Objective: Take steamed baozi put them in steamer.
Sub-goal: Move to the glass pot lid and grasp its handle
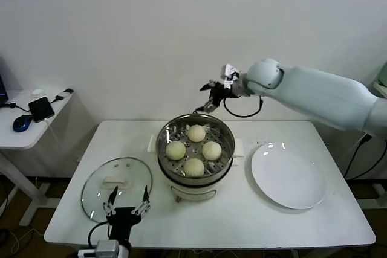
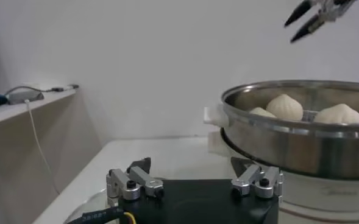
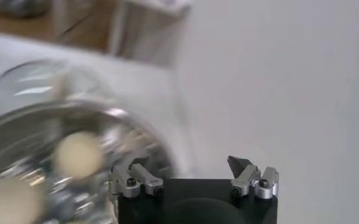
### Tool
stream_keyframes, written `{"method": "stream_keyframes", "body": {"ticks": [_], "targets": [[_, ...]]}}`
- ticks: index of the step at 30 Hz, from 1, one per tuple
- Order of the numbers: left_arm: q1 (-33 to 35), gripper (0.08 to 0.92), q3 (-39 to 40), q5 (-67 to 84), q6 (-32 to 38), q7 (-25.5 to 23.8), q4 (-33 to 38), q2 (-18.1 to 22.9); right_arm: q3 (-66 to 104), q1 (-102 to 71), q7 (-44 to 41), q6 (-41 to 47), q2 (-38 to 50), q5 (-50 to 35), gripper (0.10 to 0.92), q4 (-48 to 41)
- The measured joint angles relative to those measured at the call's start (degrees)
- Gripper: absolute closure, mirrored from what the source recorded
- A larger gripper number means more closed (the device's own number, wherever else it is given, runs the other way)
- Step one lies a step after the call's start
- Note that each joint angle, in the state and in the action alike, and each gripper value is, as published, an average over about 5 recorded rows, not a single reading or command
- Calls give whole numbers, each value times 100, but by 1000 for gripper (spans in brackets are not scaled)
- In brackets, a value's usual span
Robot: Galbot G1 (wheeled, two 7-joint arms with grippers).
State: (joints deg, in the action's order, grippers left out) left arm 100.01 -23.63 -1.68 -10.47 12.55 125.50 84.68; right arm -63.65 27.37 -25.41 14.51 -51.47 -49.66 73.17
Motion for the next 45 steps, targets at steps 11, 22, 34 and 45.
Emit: {"method": "stream_keyframes", "body": {"ticks": [11,22,34,45], "targets": [[-136,177,-96,-81,-8,-47,-84,-208,3585,-3153,1153,-640,1312,896,203,484],[-188,177,-210,-348,191,51,-356,-390,7463,-7091,1447,-1224,992,1354,203,1037],[-312,177,-357,-1880,689,591,-916,-550,9164,-9639,1504,-2143,-137,2027,203,1132],[-489,177,-395,-4734,836,1691,-2085,-1122,9559,-10443,1626,-2491,-930,2574,203,1288]]}}
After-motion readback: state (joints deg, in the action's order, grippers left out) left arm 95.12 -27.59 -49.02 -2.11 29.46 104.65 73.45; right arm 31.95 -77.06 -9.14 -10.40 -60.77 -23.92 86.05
